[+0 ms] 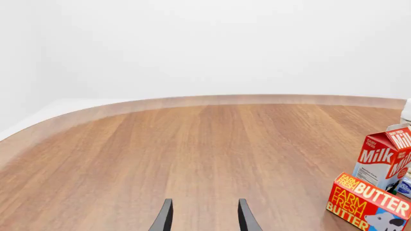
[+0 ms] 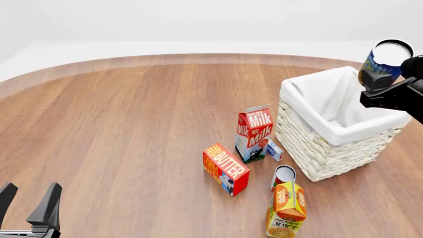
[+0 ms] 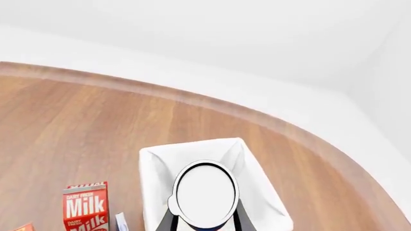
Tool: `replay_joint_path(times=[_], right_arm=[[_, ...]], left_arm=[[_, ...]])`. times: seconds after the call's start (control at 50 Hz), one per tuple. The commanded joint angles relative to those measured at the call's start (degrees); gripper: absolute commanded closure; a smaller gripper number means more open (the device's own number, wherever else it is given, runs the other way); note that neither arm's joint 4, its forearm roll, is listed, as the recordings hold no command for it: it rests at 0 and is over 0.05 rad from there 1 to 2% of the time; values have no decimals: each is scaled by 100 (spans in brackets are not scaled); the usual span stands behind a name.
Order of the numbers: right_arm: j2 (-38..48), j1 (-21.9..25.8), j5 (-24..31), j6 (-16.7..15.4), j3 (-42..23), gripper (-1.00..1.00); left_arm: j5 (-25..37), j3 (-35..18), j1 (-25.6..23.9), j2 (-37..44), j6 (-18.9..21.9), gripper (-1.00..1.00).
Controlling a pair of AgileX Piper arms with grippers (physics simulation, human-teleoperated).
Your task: Pick up the alphabet soup, and put it in the basket.
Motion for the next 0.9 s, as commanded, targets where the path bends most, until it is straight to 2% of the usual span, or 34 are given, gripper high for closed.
replay_joint_path(times=[0.02,0.52,0.9], right_arm=[[361,-23,-86,132,-207,100],[1131,-133,-50,156,-633,100],[1475,-71,298,70,-999,100]], left_arm=[[0,0,0,0,0,-100],[0,0,0,0,0,-100],[0,0,0,0,0,-100]])
